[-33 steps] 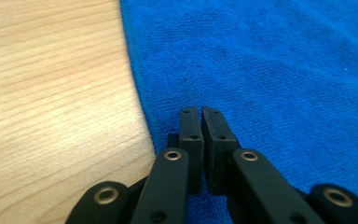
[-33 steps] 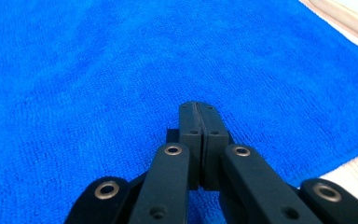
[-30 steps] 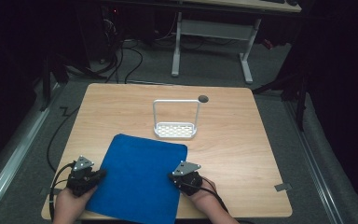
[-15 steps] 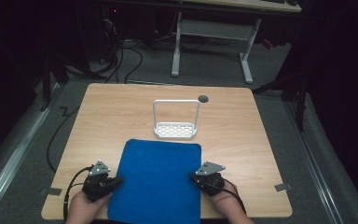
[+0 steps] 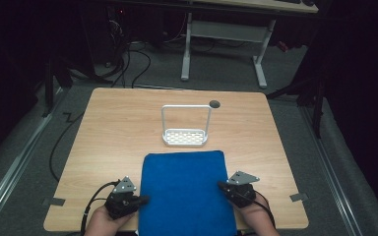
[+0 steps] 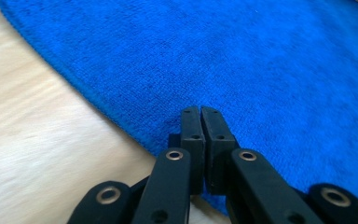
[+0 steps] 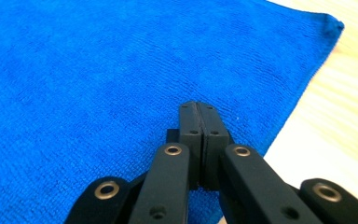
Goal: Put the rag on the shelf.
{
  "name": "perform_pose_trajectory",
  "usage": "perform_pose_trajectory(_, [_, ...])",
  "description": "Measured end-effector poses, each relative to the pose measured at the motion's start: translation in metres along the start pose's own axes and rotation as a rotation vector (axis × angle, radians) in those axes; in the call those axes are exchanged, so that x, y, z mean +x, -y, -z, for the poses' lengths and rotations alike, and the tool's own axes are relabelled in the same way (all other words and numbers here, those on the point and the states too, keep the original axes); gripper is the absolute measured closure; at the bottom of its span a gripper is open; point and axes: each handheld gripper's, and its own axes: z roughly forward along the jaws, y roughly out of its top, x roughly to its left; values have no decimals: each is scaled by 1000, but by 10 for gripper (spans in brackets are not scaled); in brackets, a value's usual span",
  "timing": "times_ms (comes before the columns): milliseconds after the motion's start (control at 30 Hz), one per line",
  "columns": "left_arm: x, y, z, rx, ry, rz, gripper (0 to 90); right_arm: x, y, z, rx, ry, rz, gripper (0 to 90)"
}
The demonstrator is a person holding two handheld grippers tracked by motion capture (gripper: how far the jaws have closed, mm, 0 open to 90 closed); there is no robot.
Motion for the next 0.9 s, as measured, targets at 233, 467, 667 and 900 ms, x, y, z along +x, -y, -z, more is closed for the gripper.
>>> perform_pose_trajectory(233, [-18,4,-2,18,30,-44,885,4,19,20,-3,5,-15,900])
perform_pose_trajectory(467, [-17,4,0,23,31,-41,885,14,21,25,15,-18,-4,900])
perform_pose_trajectory(667, [-16,5,1,9,48,-11,791,15,20,28,-20,-26,-12,864])
perform_pose_trajectory(900, [9,-6,5,-83,-129,21,633,0,21,31,-93,29,-66,742])
